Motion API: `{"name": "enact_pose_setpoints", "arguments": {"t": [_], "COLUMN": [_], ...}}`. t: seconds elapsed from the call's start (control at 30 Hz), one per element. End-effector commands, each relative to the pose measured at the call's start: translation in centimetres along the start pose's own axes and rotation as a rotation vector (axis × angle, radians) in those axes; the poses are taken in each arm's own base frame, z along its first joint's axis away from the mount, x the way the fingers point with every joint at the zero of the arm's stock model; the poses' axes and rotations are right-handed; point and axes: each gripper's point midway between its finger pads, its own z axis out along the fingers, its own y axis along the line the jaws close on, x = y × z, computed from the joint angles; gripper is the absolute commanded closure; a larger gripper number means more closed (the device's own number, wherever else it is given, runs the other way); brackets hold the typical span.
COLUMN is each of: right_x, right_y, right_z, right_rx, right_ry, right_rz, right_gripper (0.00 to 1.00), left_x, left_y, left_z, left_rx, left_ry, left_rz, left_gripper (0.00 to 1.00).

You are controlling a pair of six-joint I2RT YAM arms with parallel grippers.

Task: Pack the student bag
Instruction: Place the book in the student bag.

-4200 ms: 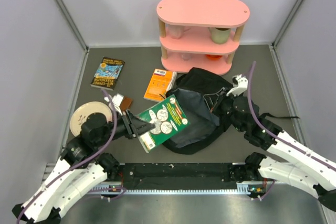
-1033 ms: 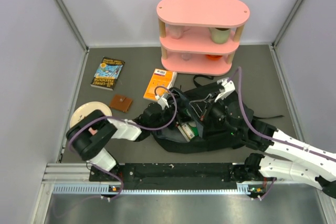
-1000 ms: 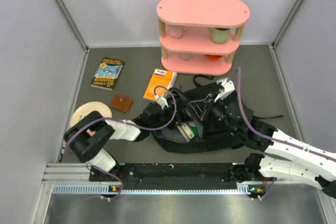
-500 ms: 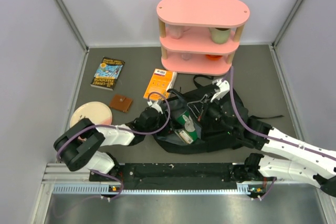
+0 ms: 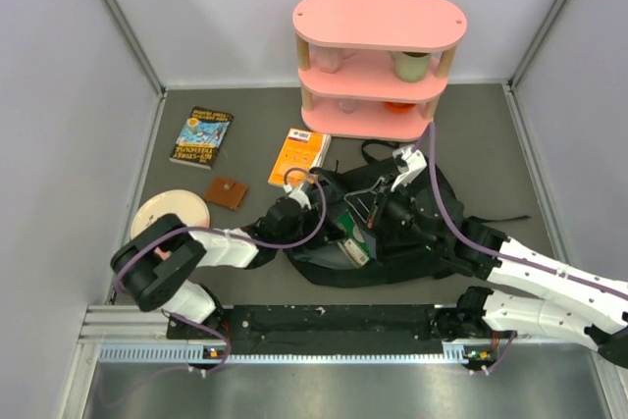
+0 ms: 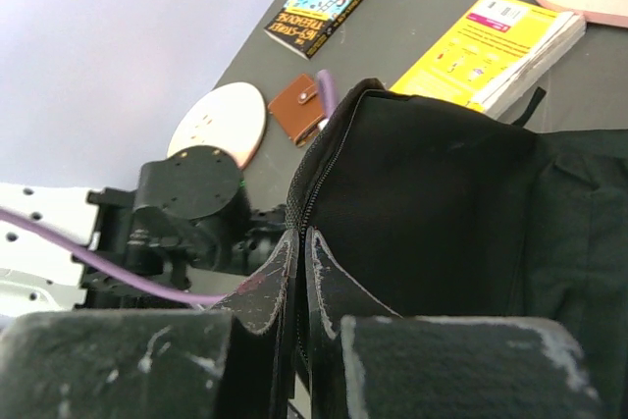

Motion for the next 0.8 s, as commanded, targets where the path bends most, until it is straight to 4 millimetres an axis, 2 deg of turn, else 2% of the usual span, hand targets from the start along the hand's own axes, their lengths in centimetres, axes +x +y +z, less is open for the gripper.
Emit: {"name": "enact_pose_setpoints", "arguments": {"t": [0.0,0.1,0.13,0.2,0.27,0.43,0.6,0.7,0.73,0.77], "right_x": [-3.9,-3.7,-3.8,-3.8,-3.8,-3.9,-3.4,-3.2,-3.1,-3.1], "right_y": [3.3,3.3,3.4,3.4,3.3,3.1,2.7,2.3,2.1,1.8], "right_z": [-0.7,-0.8,-0.9,-1.0,-1.1,-1.1,-0.9,-0.8,-0.8,-0.8], "right_rx": [-0.134,-0.135,-0.138,-0.138,-0.136,-0.129,-0.114,-0.095,-0.082,-0.071], "right_ry": [-0.108,-0.099,-0.101,-0.099,-0.102,-0.105,-0.097,-0.096,-0.095,-0.1], "right_rz": [0.05,0.04,0.041,0.039,0.04,0.037,0.043,0.044,0.046,0.045], "right_gripper": [1.0,1.0,1.0,1.0,1.0,1.0,1.0,1.0,1.0,1.0], "left_x": [-2.9,-3.4,-3.3,-3.7,-3.8,-3.7,-3.9,-4.1,-4.0,-4.0], "left_y": [-8.3,-10.9,-10.5,-11.3,-10.8,-7.6,-7.3,-7.9,-7.9,-7.7], "left_z": [1.3,1.6,2.0,2.7,3.7,6.0,6.7,6.3,6.2,6.0], "left_rx": [0.281,0.38,0.365,0.37,0.35,0.259,0.288,0.314,0.313,0.306], "left_ry": [-0.051,-0.05,-0.038,-0.013,-0.011,-0.016,-0.047,-0.055,-0.056,-0.057], "left_rz": [0.126,0.179,0.175,0.183,0.163,0.05,0.01,0.022,0.031,0.035], "left_gripper": [1.0,1.0,1.0,1.0,1.0,0.99,0.82,0.72,0.64,0.62]}}
